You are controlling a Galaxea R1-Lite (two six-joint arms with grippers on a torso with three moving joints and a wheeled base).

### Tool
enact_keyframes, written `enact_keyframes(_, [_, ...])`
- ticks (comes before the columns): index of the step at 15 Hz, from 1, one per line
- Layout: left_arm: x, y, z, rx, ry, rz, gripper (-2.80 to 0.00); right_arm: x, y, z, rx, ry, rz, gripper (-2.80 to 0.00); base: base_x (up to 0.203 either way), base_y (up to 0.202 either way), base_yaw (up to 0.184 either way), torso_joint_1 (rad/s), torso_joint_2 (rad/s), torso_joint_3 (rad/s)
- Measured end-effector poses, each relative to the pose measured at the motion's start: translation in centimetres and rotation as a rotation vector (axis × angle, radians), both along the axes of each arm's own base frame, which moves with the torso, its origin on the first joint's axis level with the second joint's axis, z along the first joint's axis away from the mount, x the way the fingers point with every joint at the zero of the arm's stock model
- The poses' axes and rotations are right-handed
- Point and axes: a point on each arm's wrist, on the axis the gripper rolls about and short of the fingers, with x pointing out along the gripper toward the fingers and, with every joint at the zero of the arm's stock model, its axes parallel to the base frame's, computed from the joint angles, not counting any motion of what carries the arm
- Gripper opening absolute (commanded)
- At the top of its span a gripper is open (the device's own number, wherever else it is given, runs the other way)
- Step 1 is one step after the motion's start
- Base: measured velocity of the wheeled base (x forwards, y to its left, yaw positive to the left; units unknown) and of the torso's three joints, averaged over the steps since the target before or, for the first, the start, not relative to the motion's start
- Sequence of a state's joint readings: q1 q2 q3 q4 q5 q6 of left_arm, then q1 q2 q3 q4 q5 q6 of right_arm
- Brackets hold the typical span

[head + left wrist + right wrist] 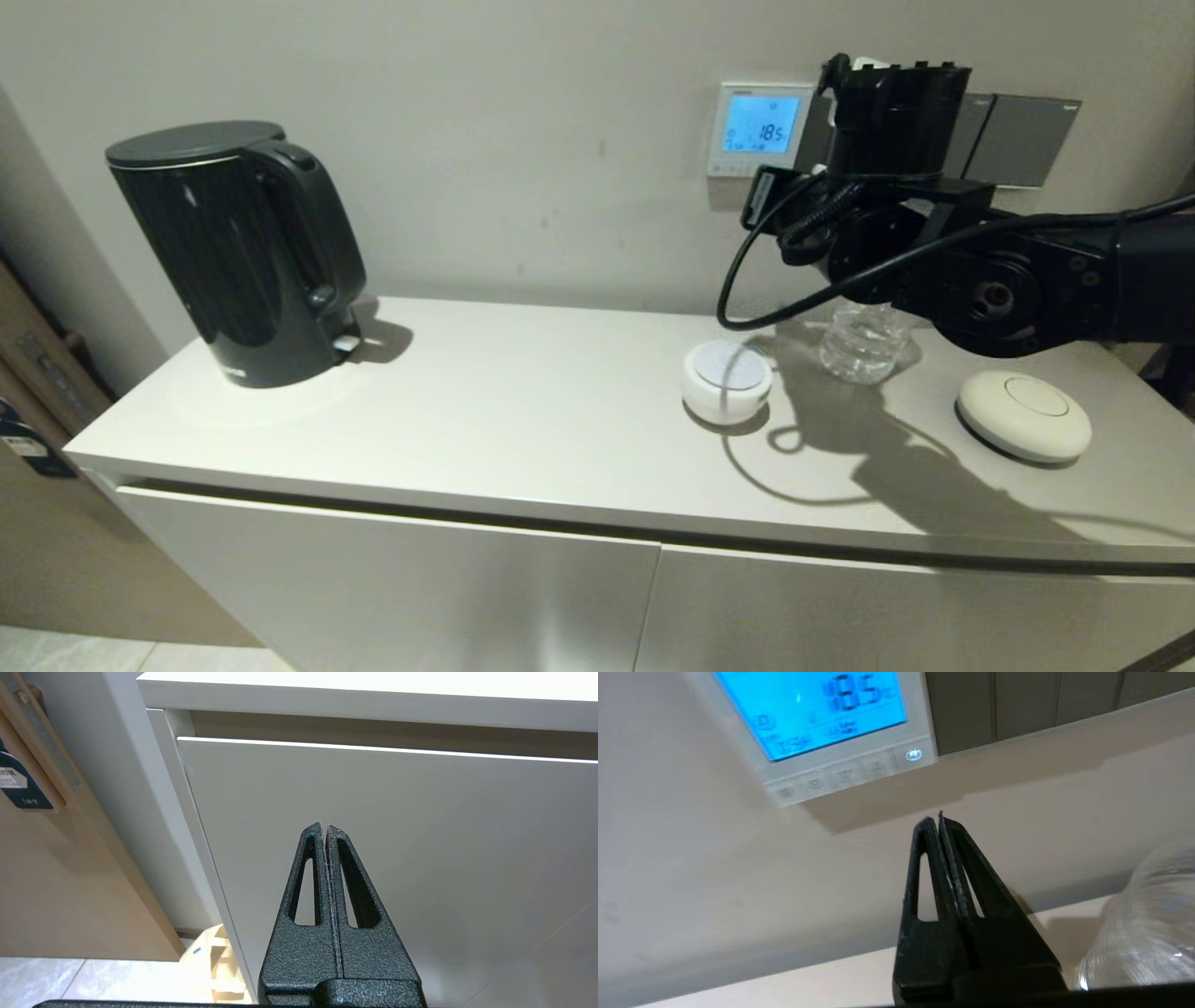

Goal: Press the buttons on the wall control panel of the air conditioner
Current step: Turn off the central air conditioner

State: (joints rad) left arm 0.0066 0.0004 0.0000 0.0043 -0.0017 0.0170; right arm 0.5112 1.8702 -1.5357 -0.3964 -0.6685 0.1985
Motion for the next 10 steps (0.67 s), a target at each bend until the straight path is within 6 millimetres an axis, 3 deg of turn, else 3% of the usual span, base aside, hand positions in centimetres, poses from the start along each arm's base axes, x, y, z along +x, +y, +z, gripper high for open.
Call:
enact_keyframes(5, [0.0,0.0,0.0,0.001,0.0,0.0,-2.8,1.2,-1.2,0.0,0.005,-0.007,-0.037,-2.8,0.0,0.0,0.0,0.0,0.0,0.0])
enact_keyframes(10, [0.0,0.0,0.0,0.0,0.0,0.0,-2.8,2.1,-0.9,0.1,0.018,-0.041,-0.045,-2.8,0.0,0.0,0.0,0.0,0.0,0.0])
